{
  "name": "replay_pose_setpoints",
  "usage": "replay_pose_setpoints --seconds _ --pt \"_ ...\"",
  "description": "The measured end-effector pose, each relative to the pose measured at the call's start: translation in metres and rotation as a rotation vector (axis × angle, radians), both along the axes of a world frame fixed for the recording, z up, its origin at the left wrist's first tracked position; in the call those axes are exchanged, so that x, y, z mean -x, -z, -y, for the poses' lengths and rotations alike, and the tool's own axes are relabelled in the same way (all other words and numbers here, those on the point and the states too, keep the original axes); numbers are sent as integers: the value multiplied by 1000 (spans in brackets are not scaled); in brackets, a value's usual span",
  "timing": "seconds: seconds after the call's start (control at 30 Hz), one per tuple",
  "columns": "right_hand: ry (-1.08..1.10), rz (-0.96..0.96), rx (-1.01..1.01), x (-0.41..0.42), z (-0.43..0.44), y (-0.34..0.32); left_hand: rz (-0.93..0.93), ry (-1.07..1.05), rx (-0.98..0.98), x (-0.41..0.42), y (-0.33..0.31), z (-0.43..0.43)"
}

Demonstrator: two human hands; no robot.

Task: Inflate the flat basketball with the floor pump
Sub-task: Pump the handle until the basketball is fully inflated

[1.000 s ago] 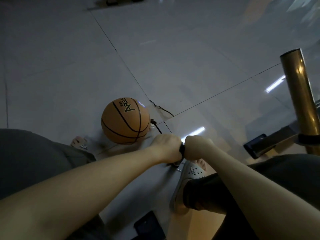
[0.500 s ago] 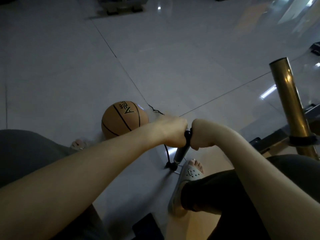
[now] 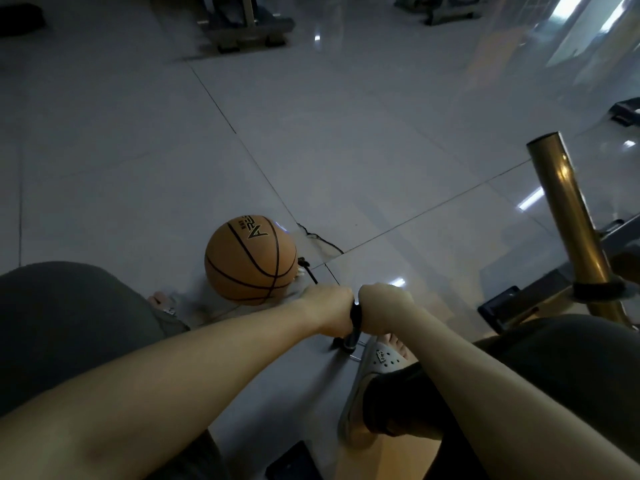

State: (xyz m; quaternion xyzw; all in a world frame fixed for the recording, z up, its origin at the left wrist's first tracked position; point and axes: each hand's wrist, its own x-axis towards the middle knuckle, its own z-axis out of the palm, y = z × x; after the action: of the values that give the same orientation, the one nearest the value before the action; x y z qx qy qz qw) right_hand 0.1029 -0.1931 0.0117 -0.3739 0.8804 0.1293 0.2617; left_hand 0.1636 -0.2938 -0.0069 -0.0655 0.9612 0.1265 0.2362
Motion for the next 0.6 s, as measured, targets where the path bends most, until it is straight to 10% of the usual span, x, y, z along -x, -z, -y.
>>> replay_pose_setpoints --seconds 0.27,0.6 --pt "97 -22 184 22 -1 -75 -143 16 85 20 -84 17" --pt "88 115 -113 18 8 28 -100 38 48 9 23 6"
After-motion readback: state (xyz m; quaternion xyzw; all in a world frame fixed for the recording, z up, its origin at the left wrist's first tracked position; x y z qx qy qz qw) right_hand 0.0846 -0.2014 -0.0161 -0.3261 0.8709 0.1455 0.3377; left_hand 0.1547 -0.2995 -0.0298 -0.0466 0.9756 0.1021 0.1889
